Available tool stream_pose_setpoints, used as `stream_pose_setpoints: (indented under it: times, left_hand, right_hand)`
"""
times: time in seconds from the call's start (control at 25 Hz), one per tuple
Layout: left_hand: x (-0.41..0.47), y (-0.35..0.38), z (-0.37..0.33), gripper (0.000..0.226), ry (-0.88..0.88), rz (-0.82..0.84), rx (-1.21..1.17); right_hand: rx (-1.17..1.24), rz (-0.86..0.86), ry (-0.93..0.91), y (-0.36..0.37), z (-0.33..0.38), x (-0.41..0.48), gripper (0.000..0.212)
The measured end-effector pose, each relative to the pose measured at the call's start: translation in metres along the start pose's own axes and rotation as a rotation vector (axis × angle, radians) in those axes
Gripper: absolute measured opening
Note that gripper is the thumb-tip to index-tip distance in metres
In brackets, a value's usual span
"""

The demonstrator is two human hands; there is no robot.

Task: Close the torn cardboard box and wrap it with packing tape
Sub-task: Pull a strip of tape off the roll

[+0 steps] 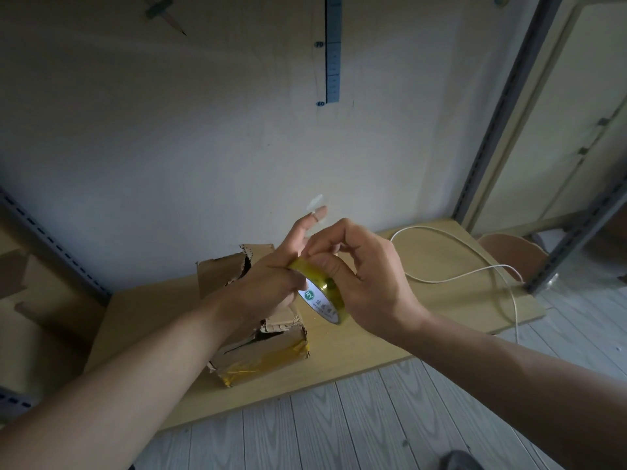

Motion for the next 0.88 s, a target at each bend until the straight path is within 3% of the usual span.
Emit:
stream_pose_setpoints:
  times: [0.16,0.24,0.32,0.44,0.52,0.68,0.88]
  left_hand:
    - [0.0,0.004,0.016,0.082,-0.23,-0.022,-0.129]
    - [0.001,0.001,0.018,0.086,-0.249,-0.044,-0.15]
    - [0.0,-0.001,0.008,0.09,-0.141,-0.011,-0.106]
    - [-0.002,-0.014,-0.004,0.105,0.06,0.106,0.183]
    - [-0.006,-0.032,-0.01,0.108,0.082,0.042,0.218]
    - [-0.015,-0.062,-0.028,0.106,0.173,-0.261,0.084]
    - [-0.03,-0.049,-0.031,0.101,0.21,-0.162,0.198]
  right_hand:
    - [-0.01,-0.076,-0.176,-0.006,0.019,-0.002,0.017]
    - [-0.026,-0.065,-0.122,-0.008,0.021,0.005,0.022]
    - [0.004,-0.035,-0.009,-0.01,0.017,0.011,0.021]
    - [0.045,0.003,0.07,-0.015,0.011,0.015,0.014]
    - [0.077,0.035,0.096,-0.018,0.008,0.014,0.012]
    - [0.006,0.071,0.138,-0.018,-0.008,-0.005,0.015]
    - [-0.154,0.196,0.292,-0.019,-0.058,-0.056,0.017]
Point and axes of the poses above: each hand's wrist, its own x-axis towards the middle knuckle, its own y-axis out of the palm, z = x × y, the point moved 5 cm from there along x, towards the middle knuckle, and after that the axes turned 12 degrees about -z, right-handed, at the moved point
